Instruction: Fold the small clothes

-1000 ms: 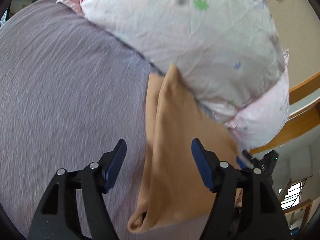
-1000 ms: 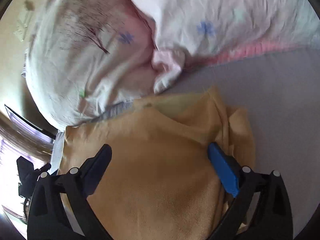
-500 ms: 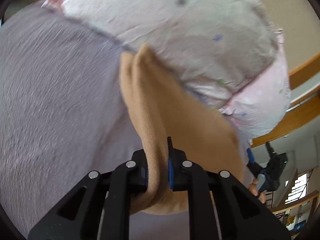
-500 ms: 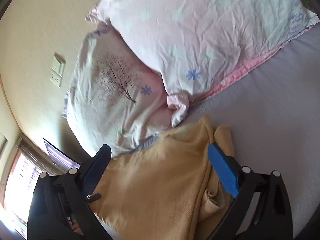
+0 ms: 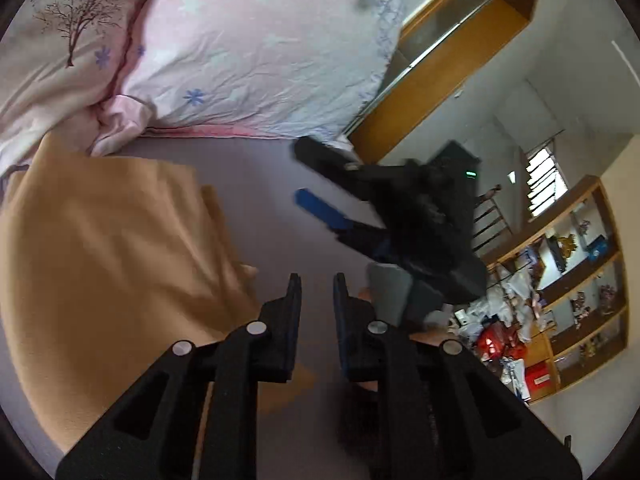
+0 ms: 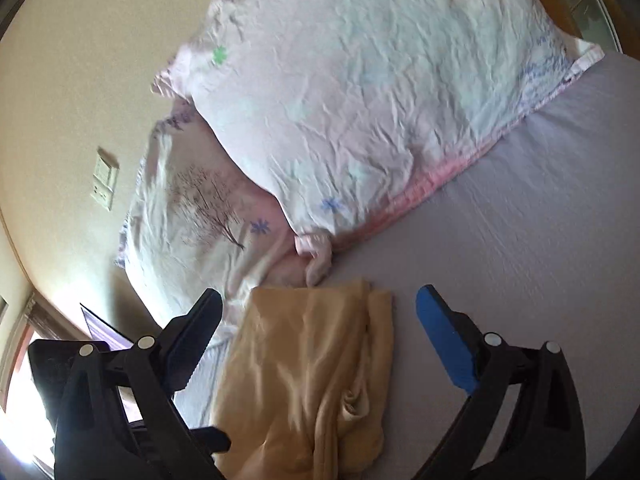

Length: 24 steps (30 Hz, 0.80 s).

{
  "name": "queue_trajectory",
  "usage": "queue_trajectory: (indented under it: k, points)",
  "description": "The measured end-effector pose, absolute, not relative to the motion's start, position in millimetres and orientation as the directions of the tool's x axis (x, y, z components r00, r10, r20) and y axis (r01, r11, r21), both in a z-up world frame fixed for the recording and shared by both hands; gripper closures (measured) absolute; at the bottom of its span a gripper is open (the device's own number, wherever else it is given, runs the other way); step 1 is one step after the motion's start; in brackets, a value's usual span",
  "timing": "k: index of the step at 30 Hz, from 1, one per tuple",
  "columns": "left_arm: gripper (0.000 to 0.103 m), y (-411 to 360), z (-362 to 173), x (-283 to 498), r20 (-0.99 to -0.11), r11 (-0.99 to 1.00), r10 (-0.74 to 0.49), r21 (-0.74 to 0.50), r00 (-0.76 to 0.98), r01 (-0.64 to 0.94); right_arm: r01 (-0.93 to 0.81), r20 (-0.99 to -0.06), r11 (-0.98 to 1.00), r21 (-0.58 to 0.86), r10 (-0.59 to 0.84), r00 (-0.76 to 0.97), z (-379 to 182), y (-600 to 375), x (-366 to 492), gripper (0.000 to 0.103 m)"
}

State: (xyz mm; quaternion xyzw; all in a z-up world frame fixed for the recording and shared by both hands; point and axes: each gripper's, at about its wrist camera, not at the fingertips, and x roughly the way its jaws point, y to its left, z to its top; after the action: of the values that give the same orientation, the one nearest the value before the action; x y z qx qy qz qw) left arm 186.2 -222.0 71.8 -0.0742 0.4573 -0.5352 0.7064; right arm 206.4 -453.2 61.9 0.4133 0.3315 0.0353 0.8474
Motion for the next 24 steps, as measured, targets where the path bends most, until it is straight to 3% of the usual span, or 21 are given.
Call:
queue_trajectory:
  k: [1,3,7,9,13,14,16,17,21,24]
  points:
    - [0.080,-214.6,73.4,185.8,-0.552,0.409,-0.833,-0.596,0.017,0.691,0.220,-0.556,0.660,0.718,0.355,0.752,57.7,-450.5,210.3,0.003]
    - [0.064,-179.5,77.2,188.5,-0.542,0.468,-0.832,-0.571,0.117,0.674,0.220,-0.583,0.672,0.707,0.378,0.719,51.6,-445.0,214.3,0.003]
    - [0.051,-106.3,65.3,204.4,-0.607,0.663,-0.726,-0.495,0.322,0.562,0.212,-0.652,0.728,0.652,0.397,0.646,43.0,-423.4,224.7,0.006]
    - [0.047,-78.9,49.9,212.2,-0.644,0.714,-0.684,-0.494,0.344,0.495,0.179,-0.656,0.766,0.617,0.375,0.655,47.0,-413.0,224.2,0.024]
    - [0.045,-56.3,17.3,220.4,-0.676,0.730,-0.669,-0.523,0.308,0.440,0.095,-0.656,0.804,0.587,0.404,0.637,44.9,-390.6,228.7,0.035]
    - [0.044,-55.8,12.8,220.2,-0.678,0.726,-0.672,-0.528,0.297,0.440,0.093,-0.675,0.816,0.571,0.402,0.619,40.3,-384.7,232.2,0.043]
    - [0.041,-57.3,9.6,218.3,-0.681,0.719,-0.676,-0.528,0.281,0.452,0.086,-0.722,0.855,0.512,0.374,0.582,29.5,-369.6,239.4,0.082]
    - [0.040,-61.8,9.0,217.2,-0.682,0.720,-0.675,-0.524,0.282,0.456,0.085,-0.727,0.867,0.491,0.354,0.588,28.6,-366.3,239.1,0.091]
    - [0.037,-72.3,7.4,212.2,-0.686,0.722,-0.668,-0.505,0.289,0.473,0.178,-0.689,0.842,0.510,0.275,0.671,38.0,-389.8,224.8,0.093]
    - [0.034,-80.3,4.6,211.6,-0.685,0.717,-0.671,-0.502,0.284,0.483,0.242,-0.737,0.840,0.486,0.246,0.629,29.6,-398.9,224.0,0.092]
